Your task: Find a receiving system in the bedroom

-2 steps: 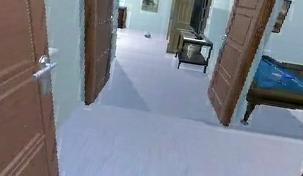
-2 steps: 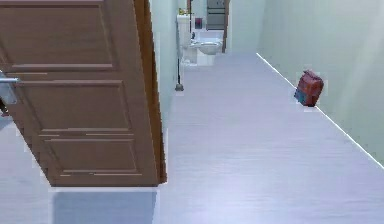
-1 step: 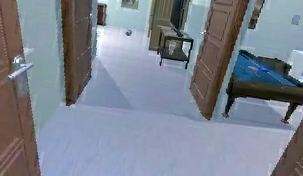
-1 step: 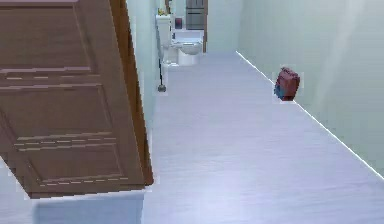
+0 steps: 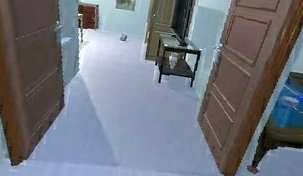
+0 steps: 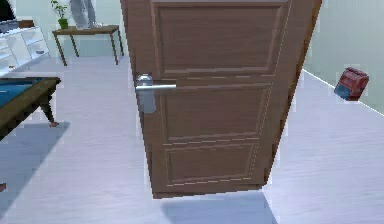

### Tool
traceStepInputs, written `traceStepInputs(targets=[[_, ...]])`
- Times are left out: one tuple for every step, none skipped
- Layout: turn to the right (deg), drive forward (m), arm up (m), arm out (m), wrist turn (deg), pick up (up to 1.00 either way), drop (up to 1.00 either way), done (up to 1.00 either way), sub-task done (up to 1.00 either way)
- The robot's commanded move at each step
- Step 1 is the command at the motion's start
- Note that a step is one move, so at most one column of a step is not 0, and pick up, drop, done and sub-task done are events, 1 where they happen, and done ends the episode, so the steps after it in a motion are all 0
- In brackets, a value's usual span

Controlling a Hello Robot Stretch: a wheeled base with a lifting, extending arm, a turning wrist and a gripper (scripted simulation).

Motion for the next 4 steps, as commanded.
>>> traceStepInputs(targets=[[3.0,0.00,0.00,0.00,0.0,0.00,0.00,0.00,0.00],[0.0,1.00,0.00,0.00,0.0,0.00,0.00,0.00,0.00],[0.0,0.85,0.00,0.00,0.0,0.00,0.00,0.00,0.00],[-3.0,0.00,0.00,0.00,0.0,0.00,0.00,0.00,0.00]])
